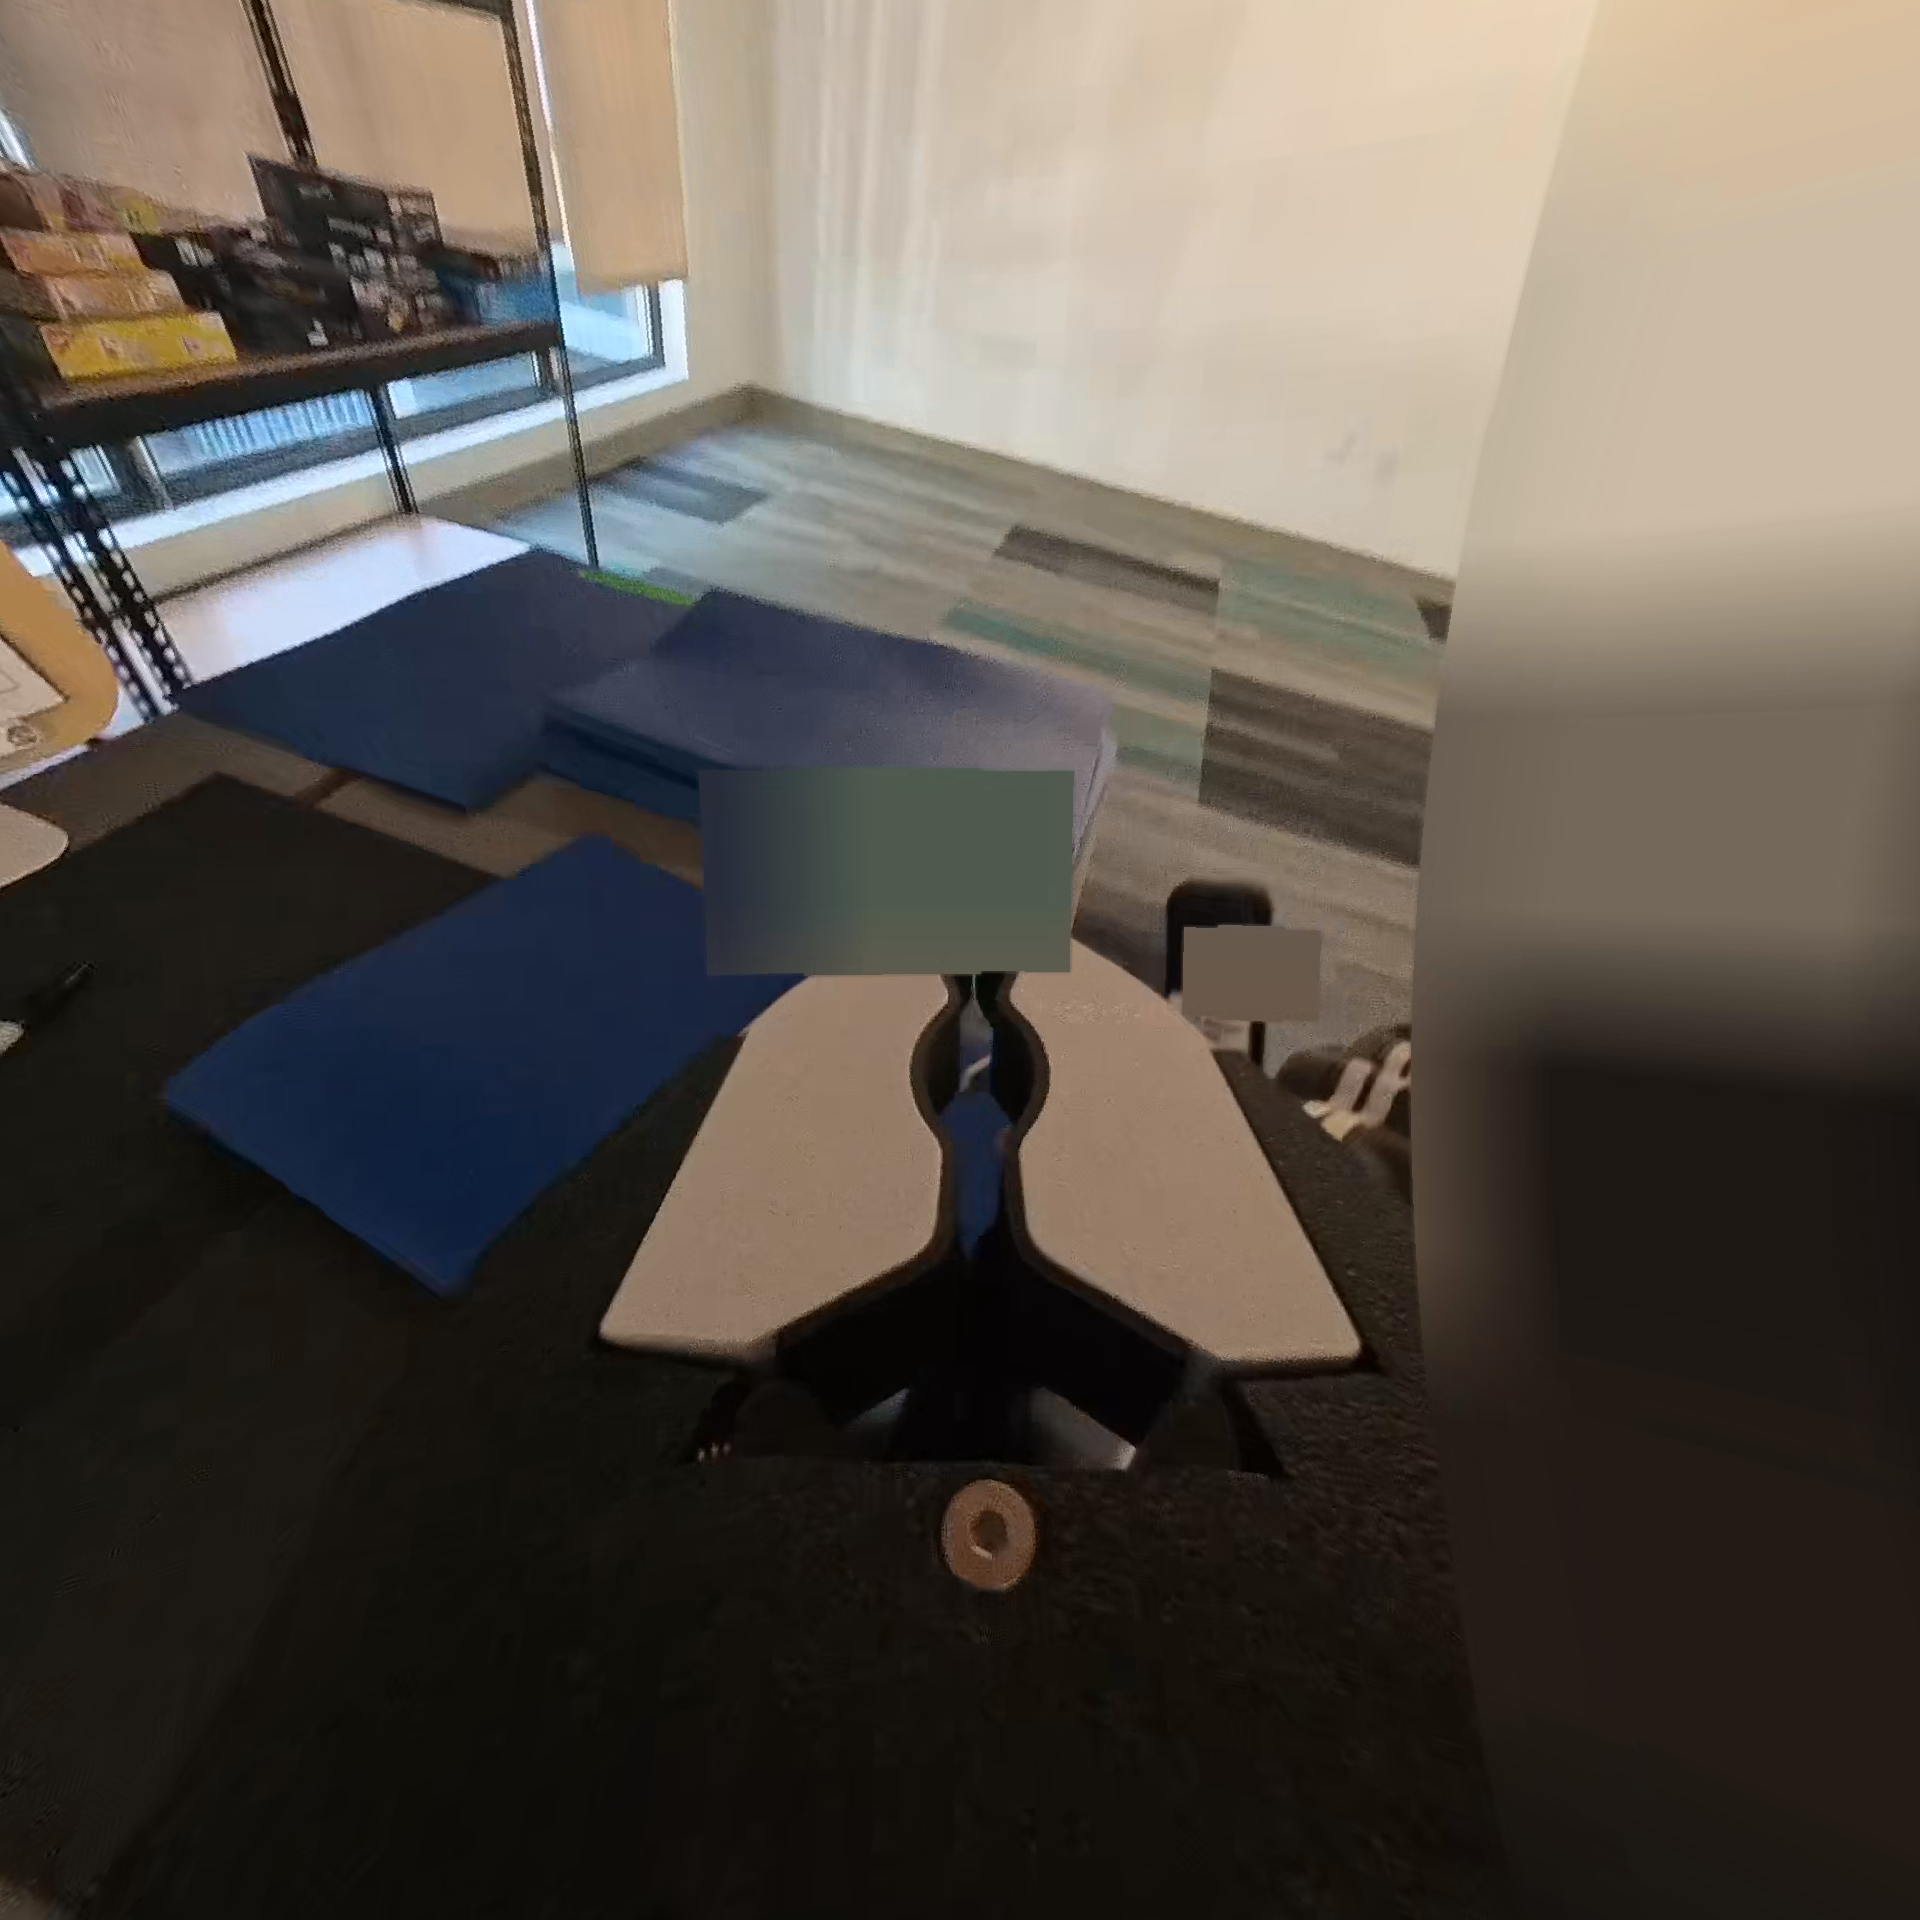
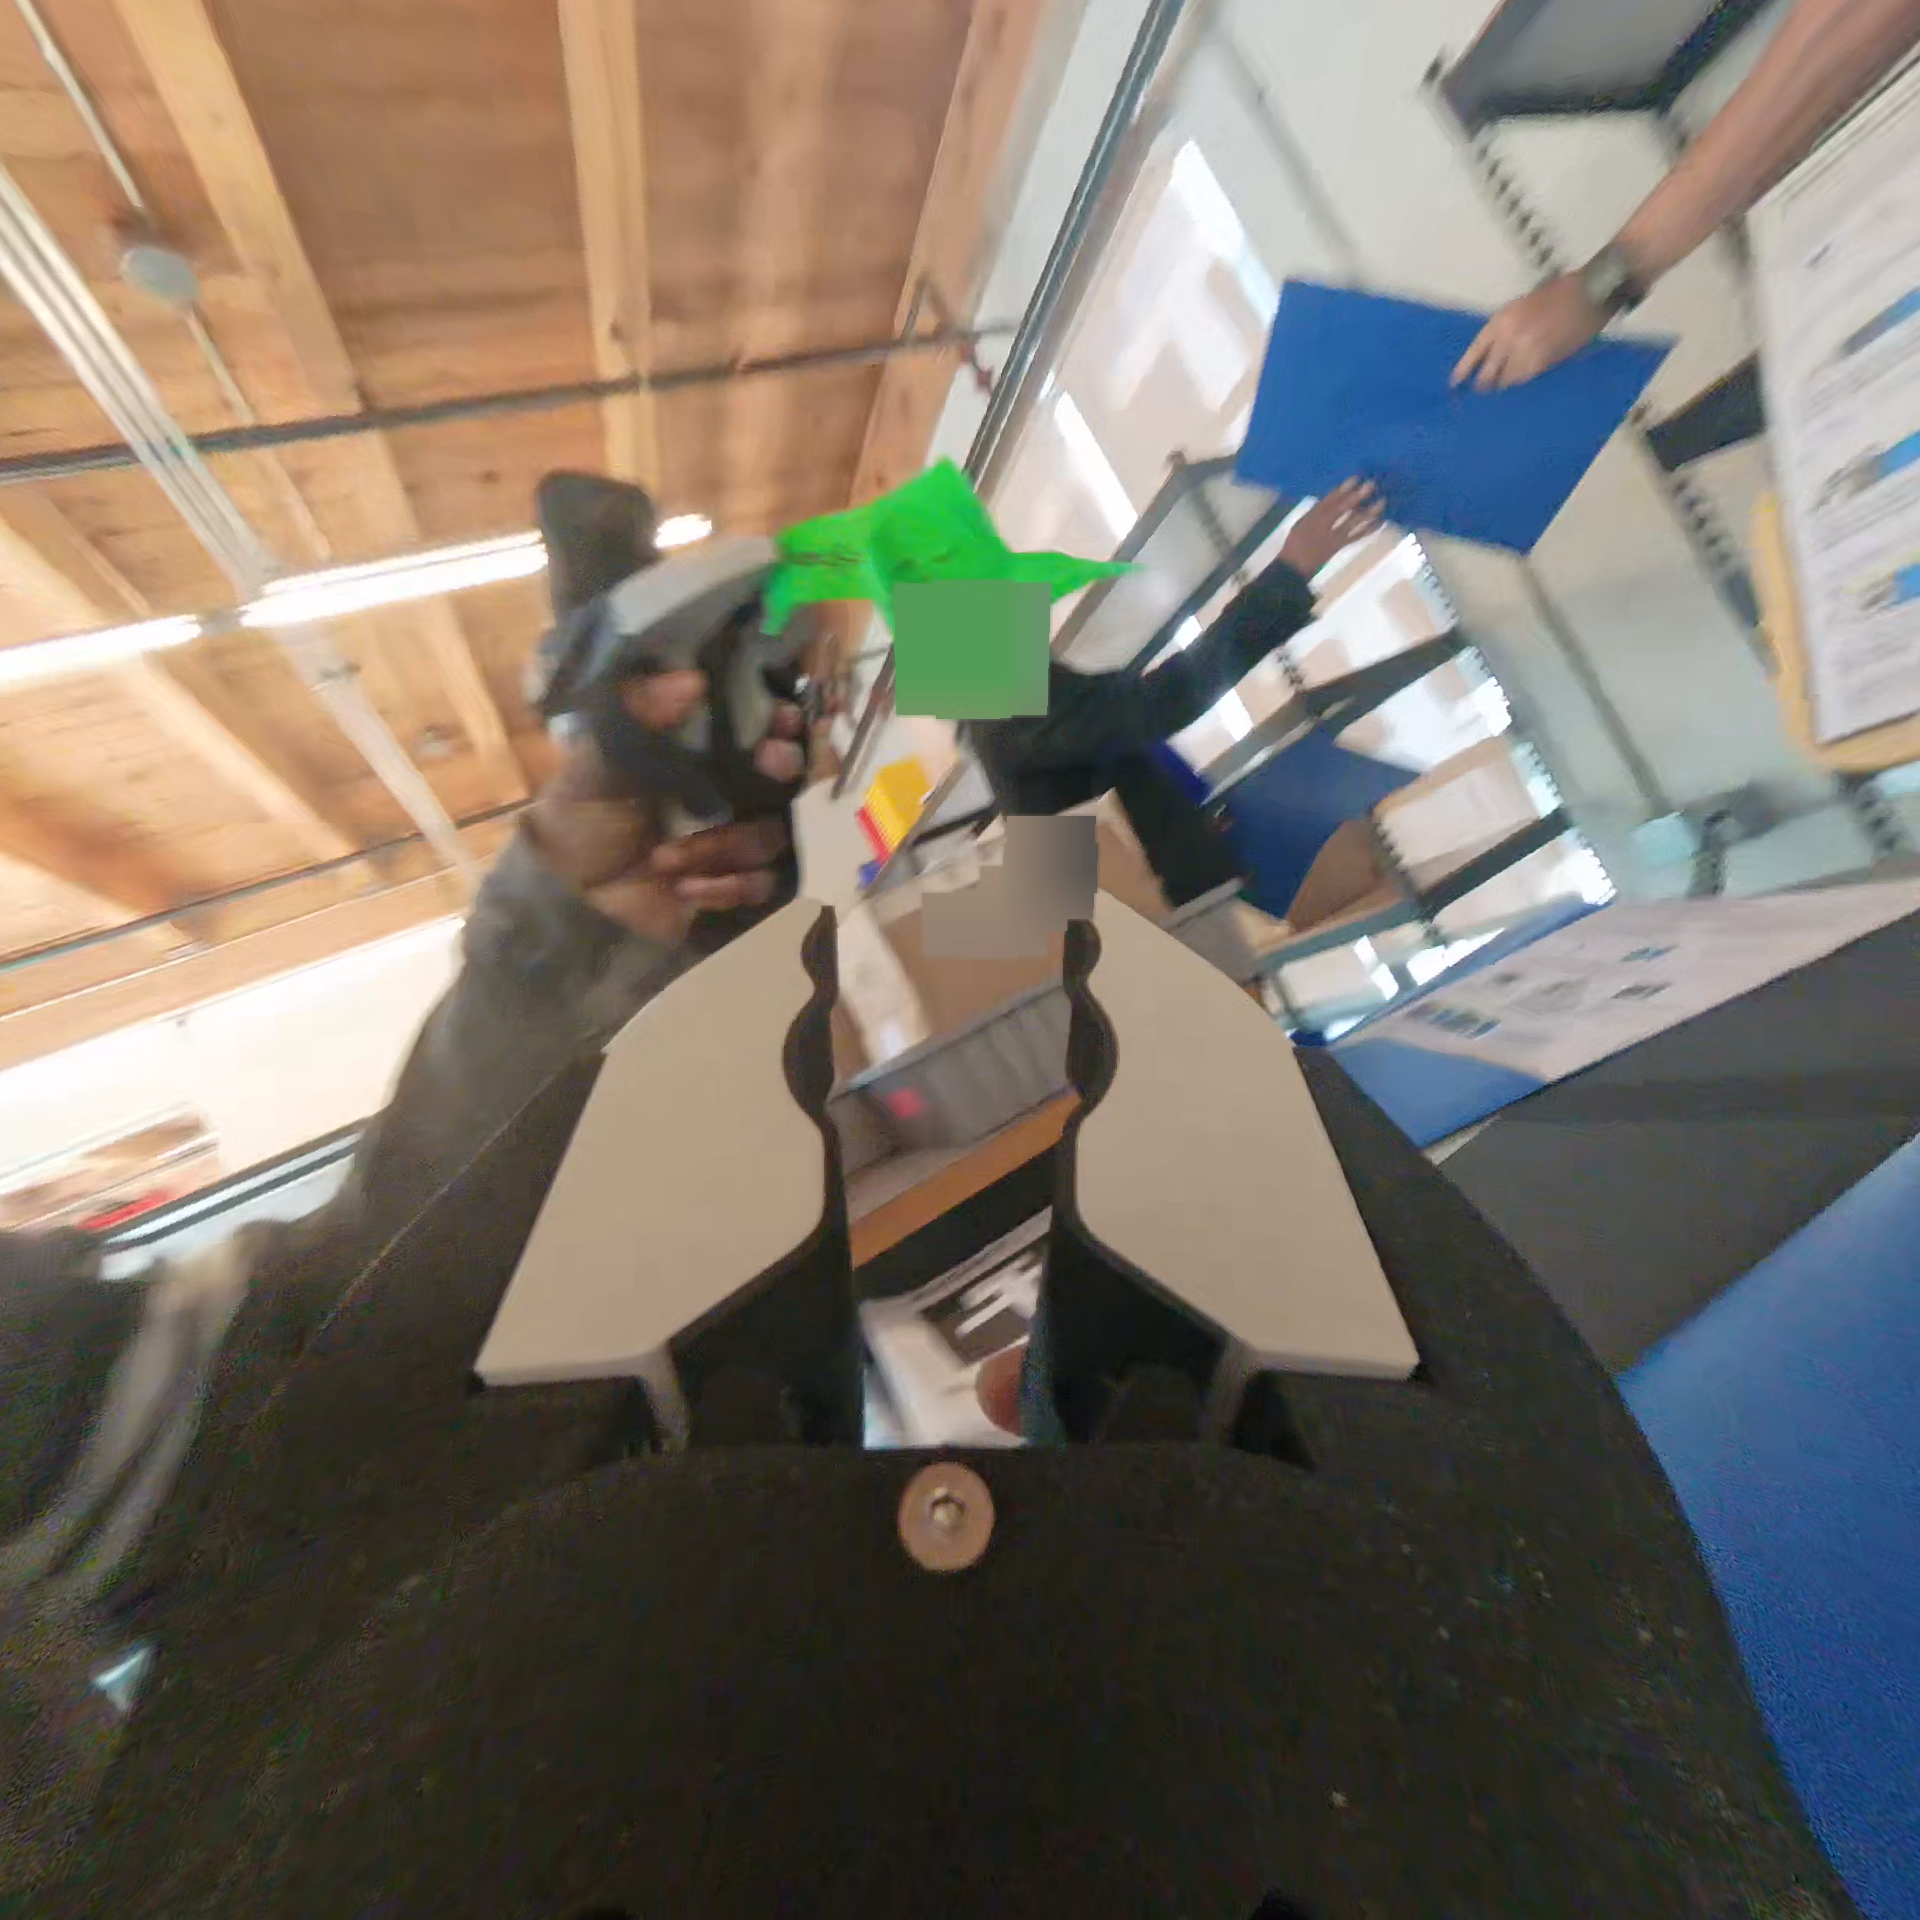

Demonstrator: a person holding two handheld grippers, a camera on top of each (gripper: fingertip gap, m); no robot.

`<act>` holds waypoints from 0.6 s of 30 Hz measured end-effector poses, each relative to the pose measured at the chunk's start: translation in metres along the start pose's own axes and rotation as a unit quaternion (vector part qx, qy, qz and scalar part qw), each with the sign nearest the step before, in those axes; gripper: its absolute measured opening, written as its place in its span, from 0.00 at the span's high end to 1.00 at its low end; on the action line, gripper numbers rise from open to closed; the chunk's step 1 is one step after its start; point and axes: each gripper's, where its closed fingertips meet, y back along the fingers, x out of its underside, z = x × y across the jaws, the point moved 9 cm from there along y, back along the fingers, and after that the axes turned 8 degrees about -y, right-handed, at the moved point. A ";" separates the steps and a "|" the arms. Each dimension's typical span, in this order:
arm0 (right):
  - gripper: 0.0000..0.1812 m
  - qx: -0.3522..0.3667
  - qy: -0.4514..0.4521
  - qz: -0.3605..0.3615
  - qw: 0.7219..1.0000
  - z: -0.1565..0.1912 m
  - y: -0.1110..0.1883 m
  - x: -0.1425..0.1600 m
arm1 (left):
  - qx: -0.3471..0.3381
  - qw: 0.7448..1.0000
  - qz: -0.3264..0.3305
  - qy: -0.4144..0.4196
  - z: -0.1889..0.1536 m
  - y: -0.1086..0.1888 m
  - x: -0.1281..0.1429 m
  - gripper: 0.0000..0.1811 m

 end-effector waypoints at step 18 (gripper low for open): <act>0.75 -0.102 0.086 0.018 0.991 -0.034 -0.101 -0.038 | 0.066 0.980 -0.155 0.109 0.026 0.007 -0.019 1.00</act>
